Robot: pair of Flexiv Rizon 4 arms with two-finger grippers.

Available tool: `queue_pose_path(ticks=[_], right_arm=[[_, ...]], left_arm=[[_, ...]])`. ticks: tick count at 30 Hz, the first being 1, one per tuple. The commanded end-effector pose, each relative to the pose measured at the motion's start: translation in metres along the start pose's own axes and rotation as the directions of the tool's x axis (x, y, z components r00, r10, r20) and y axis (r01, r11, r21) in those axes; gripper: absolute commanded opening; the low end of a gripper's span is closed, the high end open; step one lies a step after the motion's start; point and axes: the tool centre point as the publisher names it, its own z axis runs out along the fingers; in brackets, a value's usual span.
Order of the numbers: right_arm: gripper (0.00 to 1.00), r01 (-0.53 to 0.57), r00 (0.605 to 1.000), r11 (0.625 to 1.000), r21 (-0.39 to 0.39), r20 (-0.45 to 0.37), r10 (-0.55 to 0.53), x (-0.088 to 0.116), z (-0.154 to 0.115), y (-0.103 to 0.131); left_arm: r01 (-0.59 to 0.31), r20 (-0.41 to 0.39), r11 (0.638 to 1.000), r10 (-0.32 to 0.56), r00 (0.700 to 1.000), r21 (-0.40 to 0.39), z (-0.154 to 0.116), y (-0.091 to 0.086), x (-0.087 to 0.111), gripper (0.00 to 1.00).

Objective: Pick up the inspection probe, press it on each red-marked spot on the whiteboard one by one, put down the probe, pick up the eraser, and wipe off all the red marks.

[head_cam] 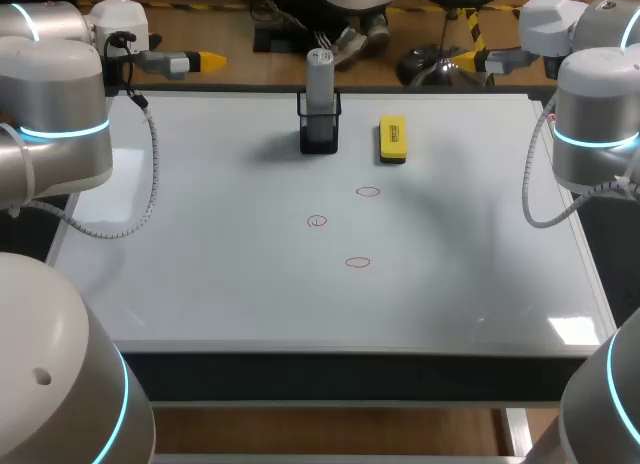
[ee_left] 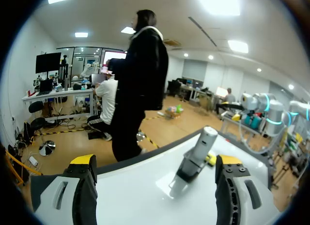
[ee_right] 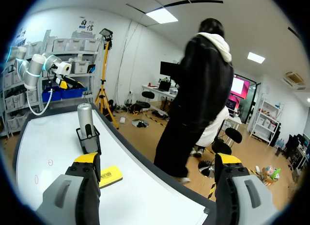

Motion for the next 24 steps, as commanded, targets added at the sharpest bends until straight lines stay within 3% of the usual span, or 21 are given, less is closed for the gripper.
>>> queue_pose_path(ticks=[1,14,24], right_arm=[[1.0,0.0,1.0,1.0,0.001,-0.001,0.0,0.0,0.0,0.0],[1.0,0.0,1.0,1.0,0.001,-0.001,0.0,0.0,0.0,0.0],[1.0,0.0,1.0,1.0,0.001,-0.001,0.0,0.0,0.0,0.0]], left_arm=[[0.001,-0.001,1.0,-0.001,1.0,-0.001,0.0,0.0,0.0,1.0],[0.001,-0.001,1.0,-0.001,1.0,-0.001,0.0,0.0,0.0,1.0],[-0.093,-0.133,0.995,0.095,0.986,0.022,0.009,-0.004,0.016,1.0]])
